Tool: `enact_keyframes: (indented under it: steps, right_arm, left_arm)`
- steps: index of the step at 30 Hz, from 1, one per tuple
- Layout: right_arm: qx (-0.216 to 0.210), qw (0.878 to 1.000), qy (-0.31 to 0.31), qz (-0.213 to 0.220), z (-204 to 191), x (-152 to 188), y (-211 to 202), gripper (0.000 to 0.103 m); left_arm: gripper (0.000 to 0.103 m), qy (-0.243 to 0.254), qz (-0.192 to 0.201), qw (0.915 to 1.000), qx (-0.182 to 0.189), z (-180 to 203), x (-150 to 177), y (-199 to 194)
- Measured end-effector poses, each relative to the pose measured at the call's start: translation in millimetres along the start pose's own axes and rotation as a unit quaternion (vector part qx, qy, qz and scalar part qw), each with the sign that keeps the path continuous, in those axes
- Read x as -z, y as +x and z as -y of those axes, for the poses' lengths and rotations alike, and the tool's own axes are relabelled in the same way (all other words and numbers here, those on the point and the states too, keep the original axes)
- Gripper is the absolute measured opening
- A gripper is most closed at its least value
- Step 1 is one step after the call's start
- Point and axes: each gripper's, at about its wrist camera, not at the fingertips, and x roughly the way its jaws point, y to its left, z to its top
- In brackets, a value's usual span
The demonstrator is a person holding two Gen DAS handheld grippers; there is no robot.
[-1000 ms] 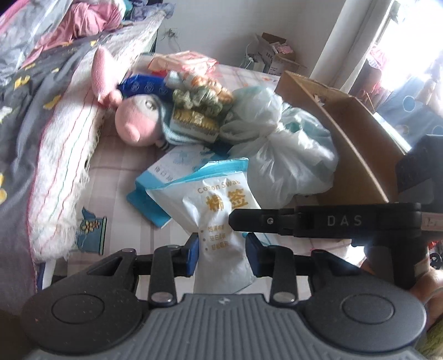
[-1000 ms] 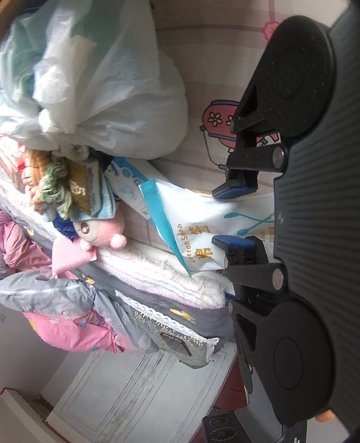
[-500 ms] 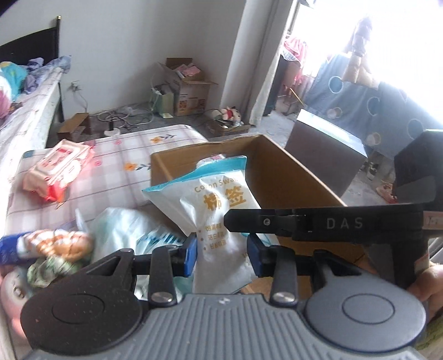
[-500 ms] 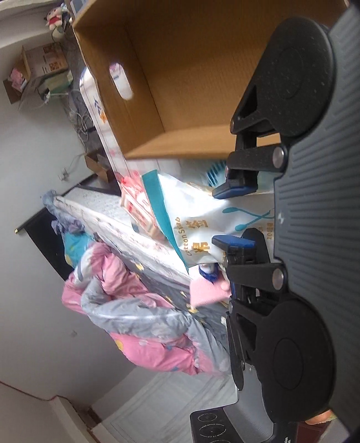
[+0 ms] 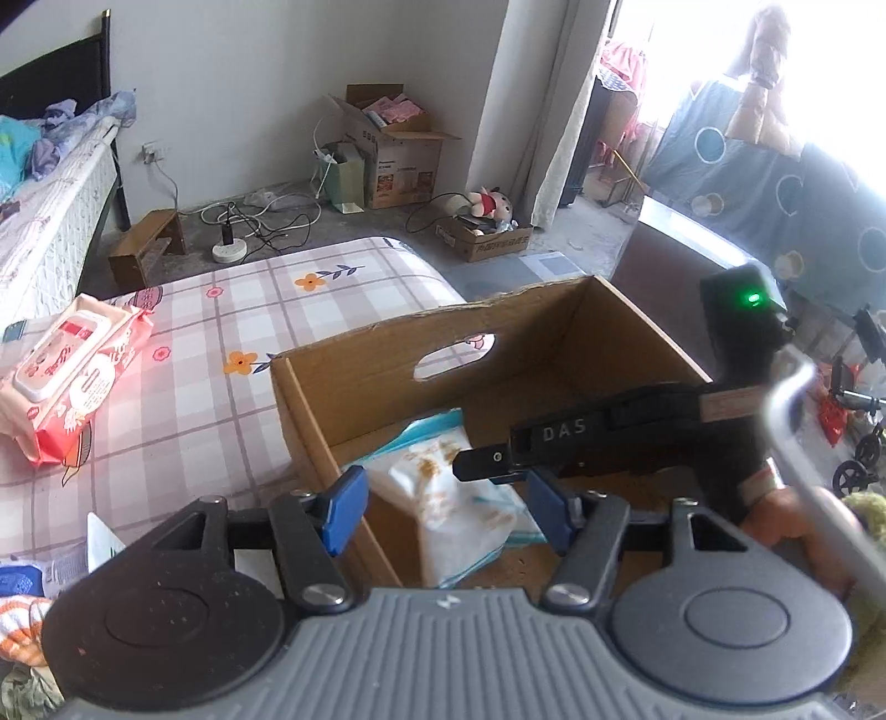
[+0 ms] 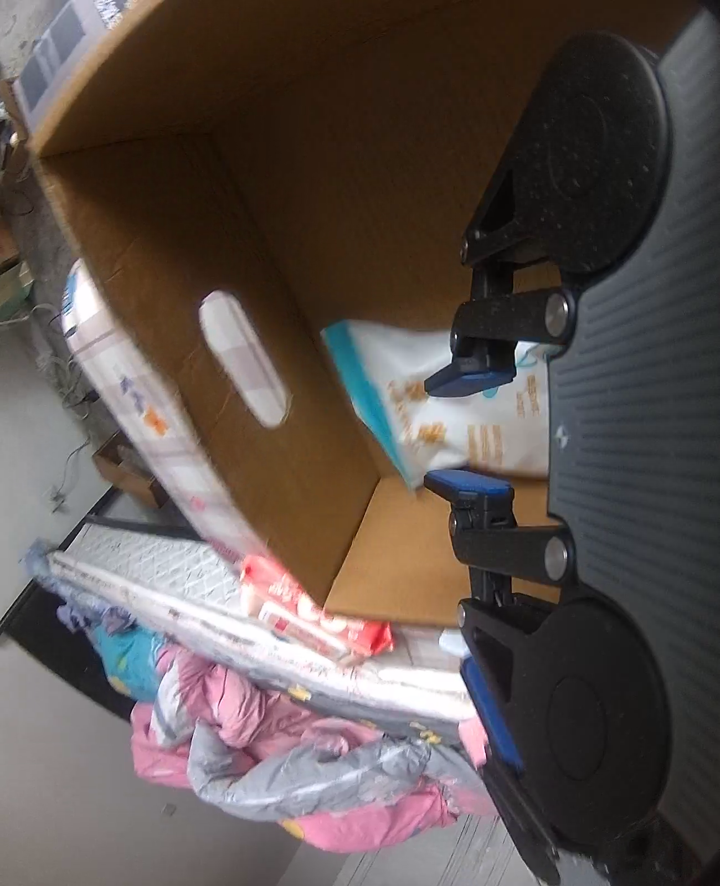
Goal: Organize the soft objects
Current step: 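Carry the bag into the cardboard box and open the right tool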
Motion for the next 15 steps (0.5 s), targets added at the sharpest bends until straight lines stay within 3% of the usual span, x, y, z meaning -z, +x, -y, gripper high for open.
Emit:
enact_keyframes:
  steps: [3, 8, 11, 15]
  right_arm:
    - [0.015, 1.000, 0.015, -0.023, 9.6, 5.6, 25.3, 0.028]
    - [0.020, 1.000, -0.010, -0.009, -5.8, 16.8, 7.0, 0.032]
    - [0.062, 0.997, -0.044, 0.008, -10.3, 22.8, -5.9, 0.048]
    - [0.102, 0.994, -0.042, -0.026, 0.7, 26.8, 16.5, 0.047]
  left_arm:
    - [0.066, -0.013, 0.009, 0.9999, -0.005, -16.7, 8.1, -18.2]
    - [0.076, -0.030, 0.029, 0.9989, -0.019, -37.7, 28.0, -55.4]
    - [0.083, -0.048, 0.036, 0.9979, -0.026, -49.5, 43.1, -74.3]
    - [0.089, -0.074, 0.045, 0.9956, -0.037, -62.3, 68.8, -93.1]
